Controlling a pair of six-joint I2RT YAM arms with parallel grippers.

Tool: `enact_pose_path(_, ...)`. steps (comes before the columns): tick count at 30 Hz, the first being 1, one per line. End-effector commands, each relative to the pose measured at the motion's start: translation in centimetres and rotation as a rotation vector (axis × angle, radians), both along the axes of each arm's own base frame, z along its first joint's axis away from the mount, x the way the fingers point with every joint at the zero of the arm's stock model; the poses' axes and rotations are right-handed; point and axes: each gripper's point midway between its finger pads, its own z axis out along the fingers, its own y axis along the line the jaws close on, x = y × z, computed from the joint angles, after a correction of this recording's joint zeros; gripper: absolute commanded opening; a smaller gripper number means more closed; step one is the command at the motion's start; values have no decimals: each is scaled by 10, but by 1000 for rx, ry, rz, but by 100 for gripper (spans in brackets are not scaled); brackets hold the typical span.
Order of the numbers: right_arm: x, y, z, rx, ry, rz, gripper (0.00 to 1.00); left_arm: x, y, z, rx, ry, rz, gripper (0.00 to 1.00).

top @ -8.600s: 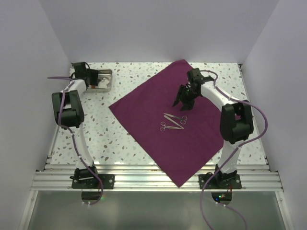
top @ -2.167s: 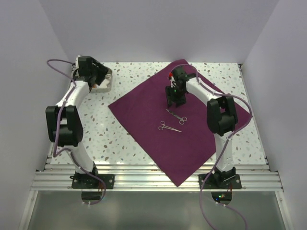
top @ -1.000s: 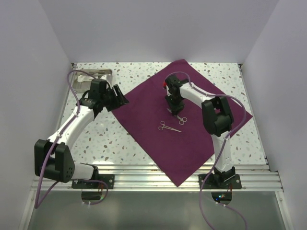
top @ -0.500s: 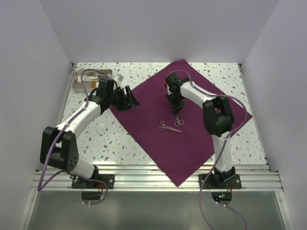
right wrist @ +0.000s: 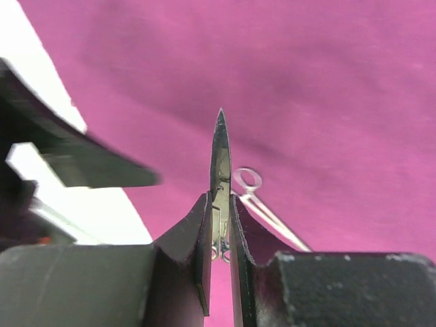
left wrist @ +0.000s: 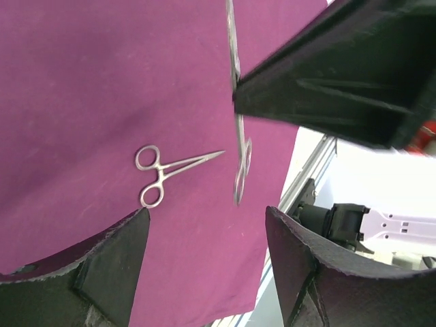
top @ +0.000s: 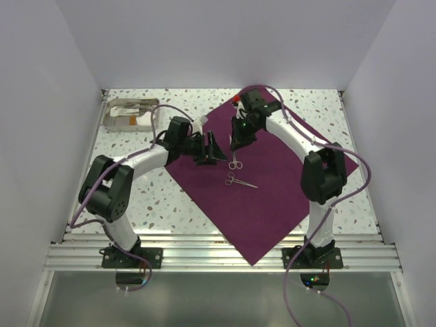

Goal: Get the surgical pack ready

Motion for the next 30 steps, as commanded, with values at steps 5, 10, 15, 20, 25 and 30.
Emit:
enact_pose_path(5,2,34,56,221,-16,-5,0,20,-36,34,-154,-73,-47,72)
enact_pose_path(10,3,42,59,257,0,8,0,28,-46,18,-171,-2,-60,57)
enact_pose_path(15,11,41,54,235,10,-23,0,40,-48,12,-185,28,-55,11)
enact_pose_path(20,52,-5,56,113,-32,-181,44,79,-12,13,-187,42,72,0)
enact_pose_path(25,79,-59,56,41,-86,-305,49,148,71,26,-160,4,357,0)
enact_pose_path(30,74,-65,29,10,-23,-295,50,212,164,44,-184,-22,723,0)
